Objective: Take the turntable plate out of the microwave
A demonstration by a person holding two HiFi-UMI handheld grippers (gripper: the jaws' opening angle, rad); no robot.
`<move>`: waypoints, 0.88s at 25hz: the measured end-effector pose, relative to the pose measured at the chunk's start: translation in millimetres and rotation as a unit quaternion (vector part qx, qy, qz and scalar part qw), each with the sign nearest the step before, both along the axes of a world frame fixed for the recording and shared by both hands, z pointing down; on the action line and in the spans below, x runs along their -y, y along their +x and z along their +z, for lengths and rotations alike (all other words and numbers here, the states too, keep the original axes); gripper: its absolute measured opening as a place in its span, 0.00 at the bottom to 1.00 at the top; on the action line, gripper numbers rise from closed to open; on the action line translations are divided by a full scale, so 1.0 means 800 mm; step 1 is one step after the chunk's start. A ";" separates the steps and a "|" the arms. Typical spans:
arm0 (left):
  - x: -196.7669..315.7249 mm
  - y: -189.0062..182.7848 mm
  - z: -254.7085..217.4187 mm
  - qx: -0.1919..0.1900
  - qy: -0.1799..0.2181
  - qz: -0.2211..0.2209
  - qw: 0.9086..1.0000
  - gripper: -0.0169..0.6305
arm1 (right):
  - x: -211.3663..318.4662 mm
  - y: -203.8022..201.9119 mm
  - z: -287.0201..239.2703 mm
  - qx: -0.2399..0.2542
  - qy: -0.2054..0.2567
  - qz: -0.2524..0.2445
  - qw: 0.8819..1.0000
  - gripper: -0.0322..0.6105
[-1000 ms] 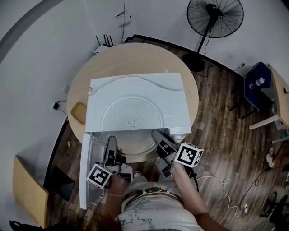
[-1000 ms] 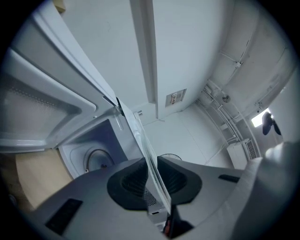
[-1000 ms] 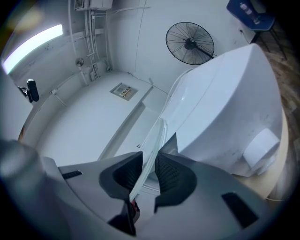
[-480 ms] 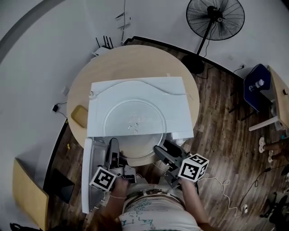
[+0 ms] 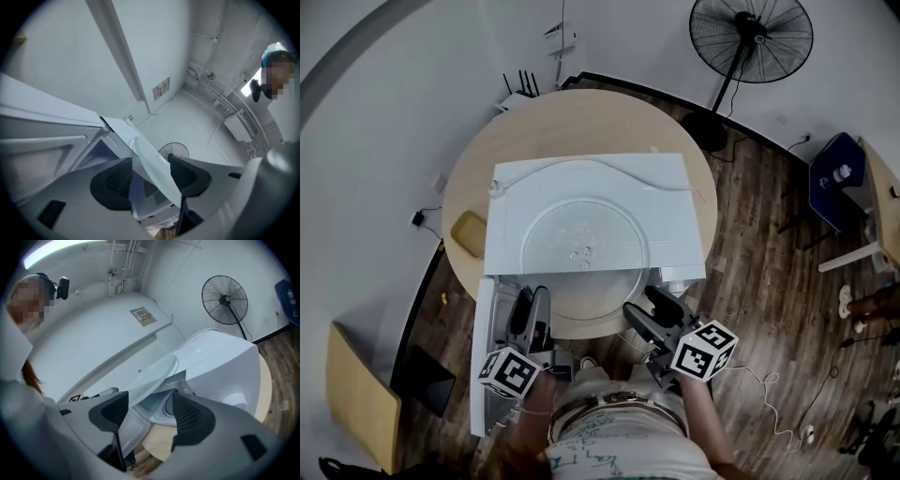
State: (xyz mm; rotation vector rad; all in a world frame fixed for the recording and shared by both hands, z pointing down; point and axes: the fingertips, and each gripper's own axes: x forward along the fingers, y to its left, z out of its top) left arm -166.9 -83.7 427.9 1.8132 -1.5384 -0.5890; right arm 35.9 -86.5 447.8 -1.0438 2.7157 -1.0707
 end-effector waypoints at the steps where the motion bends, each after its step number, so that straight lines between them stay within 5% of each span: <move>1: -0.004 0.002 0.000 -0.009 -0.001 0.004 1.000 0.40 | -0.002 0.001 -0.001 0.004 -0.004 0.000 1.000 0.47; 3: -0.013 0.006 -0.003 -0.022 0.000 0.012 1.000 0.39 | -0.006 0.000 -0.004 0.019 -0.009 -0.006 1.000 0.41; 8: -0.042 0.013 -0.001 -0.028 -0.007 0.013 1.000 0.17 | -0.016 -0.008 -0.008 0.075 -0.050 -0.013 0.996 0.21; 22: -0.048 0.017 0.001 -0.030 -0.006 0.046 0.998 0.11 | -0.019 -0.027 -0.009 0.091 -0.059 -0.050 0.993 0.21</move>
